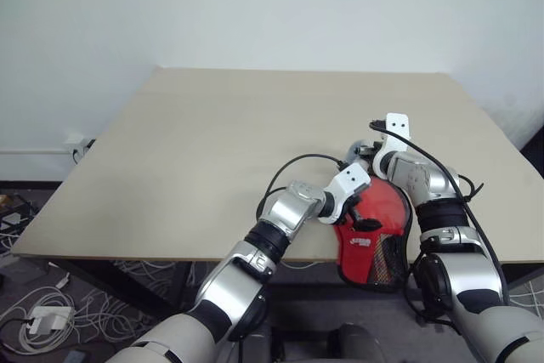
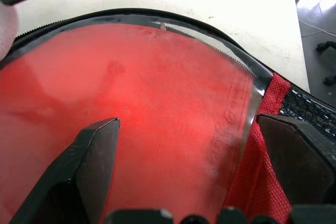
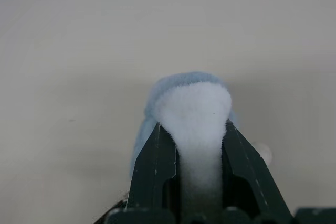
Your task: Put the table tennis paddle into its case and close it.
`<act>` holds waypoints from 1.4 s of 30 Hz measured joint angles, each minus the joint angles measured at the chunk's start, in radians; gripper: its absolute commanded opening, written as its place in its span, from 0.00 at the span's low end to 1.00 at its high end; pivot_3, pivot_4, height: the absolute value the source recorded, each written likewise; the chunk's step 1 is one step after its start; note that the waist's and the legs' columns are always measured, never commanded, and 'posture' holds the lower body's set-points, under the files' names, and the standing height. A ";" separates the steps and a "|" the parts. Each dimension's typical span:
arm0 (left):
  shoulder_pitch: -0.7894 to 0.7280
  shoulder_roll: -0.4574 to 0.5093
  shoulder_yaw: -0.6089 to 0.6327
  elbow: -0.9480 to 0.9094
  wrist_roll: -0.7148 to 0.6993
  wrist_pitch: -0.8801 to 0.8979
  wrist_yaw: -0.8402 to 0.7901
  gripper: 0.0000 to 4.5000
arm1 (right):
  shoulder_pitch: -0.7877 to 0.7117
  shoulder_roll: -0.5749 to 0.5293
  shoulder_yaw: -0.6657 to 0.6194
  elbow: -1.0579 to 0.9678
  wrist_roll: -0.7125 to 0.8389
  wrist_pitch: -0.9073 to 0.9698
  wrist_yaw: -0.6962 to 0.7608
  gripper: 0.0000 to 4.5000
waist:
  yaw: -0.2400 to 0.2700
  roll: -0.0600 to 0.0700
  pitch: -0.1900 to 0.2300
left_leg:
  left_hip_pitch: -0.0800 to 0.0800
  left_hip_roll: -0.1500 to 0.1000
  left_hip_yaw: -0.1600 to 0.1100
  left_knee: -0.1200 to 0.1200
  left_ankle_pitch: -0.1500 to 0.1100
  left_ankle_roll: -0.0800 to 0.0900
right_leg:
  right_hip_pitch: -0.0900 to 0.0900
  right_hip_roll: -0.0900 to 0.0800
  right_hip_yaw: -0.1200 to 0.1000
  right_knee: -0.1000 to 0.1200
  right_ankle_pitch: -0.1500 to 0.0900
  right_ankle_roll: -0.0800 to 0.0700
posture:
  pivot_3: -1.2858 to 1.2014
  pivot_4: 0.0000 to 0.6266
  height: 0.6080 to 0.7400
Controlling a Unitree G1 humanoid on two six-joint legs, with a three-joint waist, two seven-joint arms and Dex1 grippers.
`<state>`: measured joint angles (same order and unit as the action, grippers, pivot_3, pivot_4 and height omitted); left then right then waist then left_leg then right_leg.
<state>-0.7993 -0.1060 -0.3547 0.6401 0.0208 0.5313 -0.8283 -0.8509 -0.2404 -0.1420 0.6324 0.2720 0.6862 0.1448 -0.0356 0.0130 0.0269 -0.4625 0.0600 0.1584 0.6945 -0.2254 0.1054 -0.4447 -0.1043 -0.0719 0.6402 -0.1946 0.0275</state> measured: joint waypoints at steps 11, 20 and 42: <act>-0.001 0.004 0.009 -0.001 -0.002 0.008 0.000 1.00 | -0.011 -0.048 -0.042 0.056 -0.001 -0.024 -0.056 0.08 | -0.006 0.000 0.000 | 0.000 0.000 0.000 0.000 0.000 0.000 | 0.000 0.000 0.000 0.000 0.000 0.000 | 0.52 0.00 0.88; -0.005 0.006 0.017 0.005 -0.002 0.008 0.001 1.00 | 0.035 -0.160 -0.050 -0.047 0.003 0.085 -0.036 0.08 | -0.006 0.001 0.000 | 0.000 -0.001 -0.001 0.000 0.000 0.000 | 0.000 0.000 0.000 0.000 0.000 0.000 | 0.52 0.00 0.88; -0.034 0.000 0.023 0.048 -0.016 0.006 0.009 1.00 | 0.494 -0.745 0.090 -0.654 0.136 0.422 0.595 0.08 | 0.017 0.002 0.000 | 0.000 -0.004 -0.005 0.002 -0.006 0.010 | 0.001 -0.004 -0.001 -0.003 -0.005 0.006 | 0.52 0.00 0.88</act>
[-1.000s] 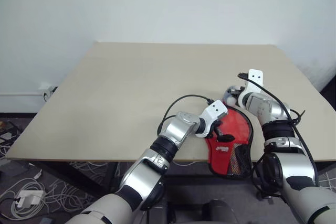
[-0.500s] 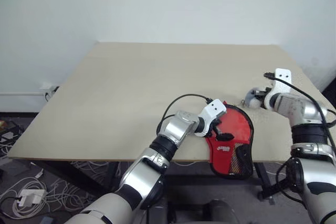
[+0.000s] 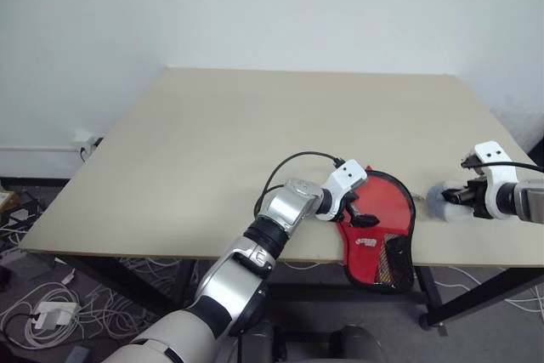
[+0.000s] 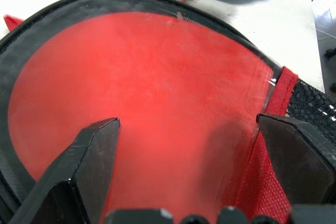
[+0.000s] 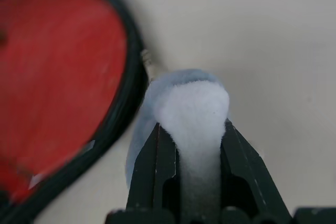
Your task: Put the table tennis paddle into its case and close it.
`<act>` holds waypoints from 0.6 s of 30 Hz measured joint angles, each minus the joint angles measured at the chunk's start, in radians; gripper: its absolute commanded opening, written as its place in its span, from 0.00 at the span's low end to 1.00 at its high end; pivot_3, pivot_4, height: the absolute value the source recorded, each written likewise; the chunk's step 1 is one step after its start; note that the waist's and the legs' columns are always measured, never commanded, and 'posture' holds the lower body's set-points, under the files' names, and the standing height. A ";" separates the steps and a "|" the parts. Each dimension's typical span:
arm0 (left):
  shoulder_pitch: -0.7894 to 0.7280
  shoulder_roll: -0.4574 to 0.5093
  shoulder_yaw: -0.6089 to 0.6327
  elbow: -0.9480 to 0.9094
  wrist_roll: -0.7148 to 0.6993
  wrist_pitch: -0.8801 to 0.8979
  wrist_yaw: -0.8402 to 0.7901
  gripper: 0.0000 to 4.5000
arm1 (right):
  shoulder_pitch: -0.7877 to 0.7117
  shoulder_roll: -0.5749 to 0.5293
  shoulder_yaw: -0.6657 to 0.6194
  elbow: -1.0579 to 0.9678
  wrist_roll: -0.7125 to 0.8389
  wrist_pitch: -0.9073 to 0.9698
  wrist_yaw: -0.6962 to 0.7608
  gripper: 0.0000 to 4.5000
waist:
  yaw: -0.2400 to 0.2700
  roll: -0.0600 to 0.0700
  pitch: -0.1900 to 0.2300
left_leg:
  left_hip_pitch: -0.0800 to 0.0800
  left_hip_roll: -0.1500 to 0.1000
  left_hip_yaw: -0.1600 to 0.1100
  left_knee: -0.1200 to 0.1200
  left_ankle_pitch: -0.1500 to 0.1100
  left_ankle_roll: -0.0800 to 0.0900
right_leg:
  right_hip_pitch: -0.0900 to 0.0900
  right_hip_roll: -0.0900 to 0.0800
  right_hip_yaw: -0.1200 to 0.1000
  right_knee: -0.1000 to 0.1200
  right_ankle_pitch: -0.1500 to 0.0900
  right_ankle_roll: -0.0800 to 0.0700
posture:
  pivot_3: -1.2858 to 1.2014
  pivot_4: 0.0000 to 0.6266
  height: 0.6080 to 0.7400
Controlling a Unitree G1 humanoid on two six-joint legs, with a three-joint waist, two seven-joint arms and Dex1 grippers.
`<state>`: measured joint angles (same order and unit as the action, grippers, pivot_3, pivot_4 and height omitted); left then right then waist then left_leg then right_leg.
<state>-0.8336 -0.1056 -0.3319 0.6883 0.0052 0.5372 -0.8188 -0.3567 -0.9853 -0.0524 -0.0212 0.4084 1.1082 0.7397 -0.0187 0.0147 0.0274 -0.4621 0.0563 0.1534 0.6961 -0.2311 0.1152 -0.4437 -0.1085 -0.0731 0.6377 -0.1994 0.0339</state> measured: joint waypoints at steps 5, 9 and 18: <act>-0.002 -0.007 0.000 0.008 -0.005 -0.004 0.001 1.00 | 0.159 -0.103 -0.029 -0.089 0.017 -0.113 0.129 0.08 | 0.008 0.000 0.000 | 0.000 -0.003 -0.001 0.000 -0.001 0.001 | 0.000 -0.003 -0.001 0.000 -0.001 0.002 | 0.52 0.00 0.88; -0.002 -0.009 -0.001 0.011 -0.006 -0.007 0.002 1.00 | 0.265 -0.159 -0.083 -0.130 0.021 -0.206 0.223 0.08 | 0.015 -0.002 0.001 | 0.000 -0.004 -0.002 0.001 -0.001 0.001 | 0.001 -0.003 -0.001 0.000 -0.001 0.002 | 0.52 0.00 0.88; -0.006 -0.012 -0.002 0.030 -0.010 -0.024 0.000 1.00 | 0.484 -0.230 -0.200 -0.242 0.023 -0.425 0.445 0.08 | 0.023 -0.005 0.003 | 0.000 -0.008 -0.004 0.001 -0.001 0.002 | 0.002 -0.009 -0.003 0.001 -0.003 0.004 | 0.52 0.00 0.88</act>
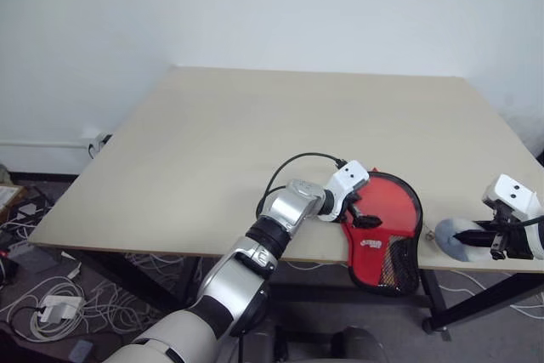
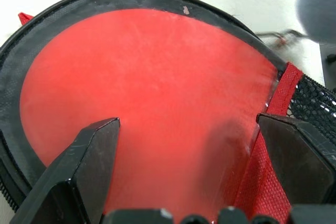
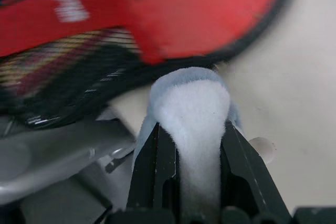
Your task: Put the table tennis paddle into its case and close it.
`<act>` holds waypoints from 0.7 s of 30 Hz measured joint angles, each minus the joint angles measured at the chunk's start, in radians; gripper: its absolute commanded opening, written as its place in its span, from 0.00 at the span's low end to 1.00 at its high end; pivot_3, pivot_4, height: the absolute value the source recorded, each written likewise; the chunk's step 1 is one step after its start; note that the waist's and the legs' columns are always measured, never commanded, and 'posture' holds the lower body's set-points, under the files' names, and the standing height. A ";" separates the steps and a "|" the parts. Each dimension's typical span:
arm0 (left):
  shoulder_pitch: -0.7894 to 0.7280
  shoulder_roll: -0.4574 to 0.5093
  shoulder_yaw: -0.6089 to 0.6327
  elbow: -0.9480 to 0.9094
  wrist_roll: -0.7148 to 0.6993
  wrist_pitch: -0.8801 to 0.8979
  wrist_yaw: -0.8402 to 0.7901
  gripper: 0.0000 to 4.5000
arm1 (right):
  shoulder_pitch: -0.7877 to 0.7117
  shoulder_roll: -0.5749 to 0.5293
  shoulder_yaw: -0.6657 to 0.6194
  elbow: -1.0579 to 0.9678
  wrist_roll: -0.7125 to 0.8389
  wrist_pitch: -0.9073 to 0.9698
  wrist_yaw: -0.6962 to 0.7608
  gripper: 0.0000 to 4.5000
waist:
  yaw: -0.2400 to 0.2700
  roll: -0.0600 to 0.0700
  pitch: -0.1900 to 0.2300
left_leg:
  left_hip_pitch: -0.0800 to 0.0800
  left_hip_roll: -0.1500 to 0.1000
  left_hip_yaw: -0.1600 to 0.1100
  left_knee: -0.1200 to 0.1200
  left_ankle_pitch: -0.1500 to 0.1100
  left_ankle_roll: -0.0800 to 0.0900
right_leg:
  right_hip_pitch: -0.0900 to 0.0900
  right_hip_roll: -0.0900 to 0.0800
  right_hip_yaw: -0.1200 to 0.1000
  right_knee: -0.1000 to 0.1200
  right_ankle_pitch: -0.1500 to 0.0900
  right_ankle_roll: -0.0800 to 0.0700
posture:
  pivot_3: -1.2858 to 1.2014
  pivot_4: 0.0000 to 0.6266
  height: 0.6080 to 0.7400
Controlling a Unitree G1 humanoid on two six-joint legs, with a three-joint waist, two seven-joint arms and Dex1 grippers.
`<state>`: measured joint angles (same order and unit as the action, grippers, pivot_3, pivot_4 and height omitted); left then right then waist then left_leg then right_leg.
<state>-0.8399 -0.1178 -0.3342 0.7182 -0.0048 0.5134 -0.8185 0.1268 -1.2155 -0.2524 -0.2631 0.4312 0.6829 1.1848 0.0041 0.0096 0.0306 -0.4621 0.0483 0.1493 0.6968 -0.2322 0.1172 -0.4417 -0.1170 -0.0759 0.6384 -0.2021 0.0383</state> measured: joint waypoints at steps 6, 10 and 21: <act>-0.007 -0.003 0.000 0.022 -0.002 -0.018 0.000 1.00 | 0.130 -0.056 -0.047 -0.036 -0.033 -0.133 0.140 0.07 | 0.005 -0.001 0.000 | 0.000 -0.002 -0.001 0.001 0.000 0.001 | 0.001 -0.002 -0.001 0.000 -0.001 0.001 | 0.52 0.00 0.88; -0.018 -0.012 0.001 0.042 -0.004 -0.027 0.001 1.00 | 0.225 -0.071 -0.102 -0.054 -0.062 -0.203 0.216 0.07 | 0.008 -0.001 0.000 | 0.000 -0.003 -0.003 0.001 -0.001 0.002 | 0.002 -0.004 -0.003 0.000 -0.001 0.002 | 0.52 0.00 0.88; -0.032 -0.016 0.003 0.076 -0.008 -0.047 0.010 1.00 | 0.414 -0.071 -0.195 -0.158 -0.115 -0.287 0.375 0.07 | 0.017 -0.002 0.001 | 0.000 -0.004 -0.006 0.004 -0.002 0.004 | 0.005 -0.005 -0.004 -0.001 -0.002 0.003 | 0.52 0.00 0.88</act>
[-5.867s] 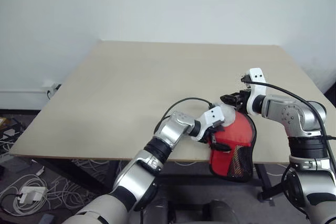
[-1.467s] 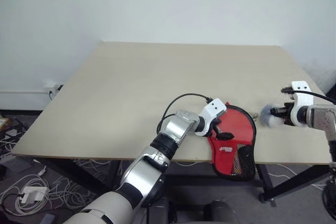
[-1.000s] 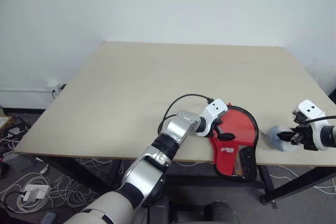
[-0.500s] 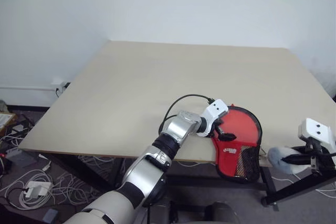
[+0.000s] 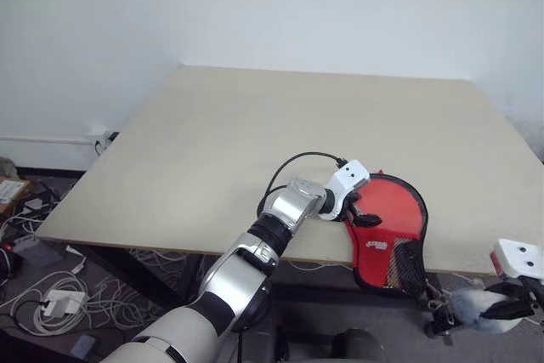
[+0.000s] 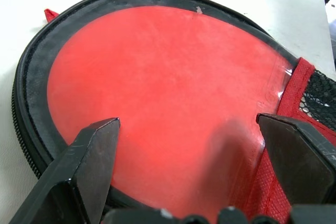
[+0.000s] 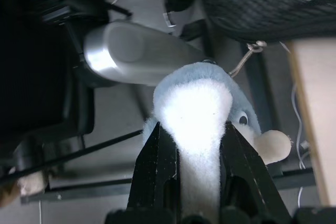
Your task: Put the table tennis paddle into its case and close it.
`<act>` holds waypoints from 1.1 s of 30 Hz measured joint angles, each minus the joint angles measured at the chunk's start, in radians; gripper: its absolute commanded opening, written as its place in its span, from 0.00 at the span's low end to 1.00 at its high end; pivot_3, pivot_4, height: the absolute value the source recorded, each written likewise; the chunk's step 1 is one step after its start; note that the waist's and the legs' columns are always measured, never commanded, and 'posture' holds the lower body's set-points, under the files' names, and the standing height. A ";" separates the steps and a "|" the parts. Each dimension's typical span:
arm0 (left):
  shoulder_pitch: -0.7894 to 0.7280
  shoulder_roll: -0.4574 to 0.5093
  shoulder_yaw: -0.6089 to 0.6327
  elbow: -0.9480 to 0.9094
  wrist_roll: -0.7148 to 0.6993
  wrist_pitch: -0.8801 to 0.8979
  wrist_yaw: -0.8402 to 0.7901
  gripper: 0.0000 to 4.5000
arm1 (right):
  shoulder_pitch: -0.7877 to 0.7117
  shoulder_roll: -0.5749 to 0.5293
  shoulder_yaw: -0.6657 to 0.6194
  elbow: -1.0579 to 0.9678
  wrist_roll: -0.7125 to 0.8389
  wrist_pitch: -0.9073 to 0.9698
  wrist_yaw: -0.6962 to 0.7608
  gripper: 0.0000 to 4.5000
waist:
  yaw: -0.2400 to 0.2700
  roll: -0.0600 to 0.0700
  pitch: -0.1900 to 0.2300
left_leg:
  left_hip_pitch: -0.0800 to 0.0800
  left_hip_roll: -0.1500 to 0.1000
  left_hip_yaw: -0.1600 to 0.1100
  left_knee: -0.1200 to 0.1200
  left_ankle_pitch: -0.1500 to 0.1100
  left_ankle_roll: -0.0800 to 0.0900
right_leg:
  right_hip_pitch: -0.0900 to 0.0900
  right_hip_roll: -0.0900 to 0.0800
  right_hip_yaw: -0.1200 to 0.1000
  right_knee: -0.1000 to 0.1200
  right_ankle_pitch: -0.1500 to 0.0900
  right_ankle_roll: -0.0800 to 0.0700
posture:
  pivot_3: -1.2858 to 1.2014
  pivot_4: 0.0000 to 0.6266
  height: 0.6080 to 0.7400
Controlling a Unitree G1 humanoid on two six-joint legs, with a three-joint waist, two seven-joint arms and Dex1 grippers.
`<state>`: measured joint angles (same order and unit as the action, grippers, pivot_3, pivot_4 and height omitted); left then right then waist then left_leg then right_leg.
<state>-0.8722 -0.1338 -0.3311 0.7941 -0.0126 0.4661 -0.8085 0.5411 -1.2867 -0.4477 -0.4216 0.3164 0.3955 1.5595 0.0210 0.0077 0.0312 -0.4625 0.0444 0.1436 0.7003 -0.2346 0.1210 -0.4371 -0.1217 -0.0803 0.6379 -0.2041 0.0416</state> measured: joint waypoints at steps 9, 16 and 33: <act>-0.006 -0.001 0.004 0.017 -0.001 -0.010 0.002 1.00 | 0.116 0.017 -0.092 -0.166 0.093 0.017 0.011 0.07 | 0.010 -0.001 0.000 | 0.000 0.000 -0.003 0.000 0.000 0.000 | 0.003 0.000 -0.003 -0.002 0.000 0.000 | 0.52 0.00 0.88; -0.010 -0.001 0.006 0.032 -0.001 -0.019 0.004 1.00 | -0.030 0.018 0.037 -0.156 0.081 0.080 -0.069 0.07 | 0.010 -0.001 0.000 | 0.001 0.000 -0.011 0.000 0.000 0.000 | 0.012 -0.002 -0.016 -0.013 0.002 -0.001 | 0.52 0.00 0.88; -0.045 0.000 0.024 0.092 -0.001 -0.045 0.002 1.00 | -0.423 0.052 0.183 0.025 0.157 0.251 -0.216 0.93 | 0.009 0.000 -0.001 | 0.001 0.000 -0.011 -0.001 0.000 0.000 | 0.011 -0.003 -0.018 -0.013 0.004 -0.002 | 0.52 0.00 0.88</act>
<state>-0.9174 -0.1341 -0.3068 0.8866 -0.0134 0.4208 -0.8068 0.1179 -1.2345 -0.2648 -0.3968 0.4731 0.6460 1.3440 0.0299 0.0077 0.0306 -0.4614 0.0447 0.1323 0.6998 -0.2349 0.1208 -0.4262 -0.1245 -0.0982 0.6244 -0.2001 0.0395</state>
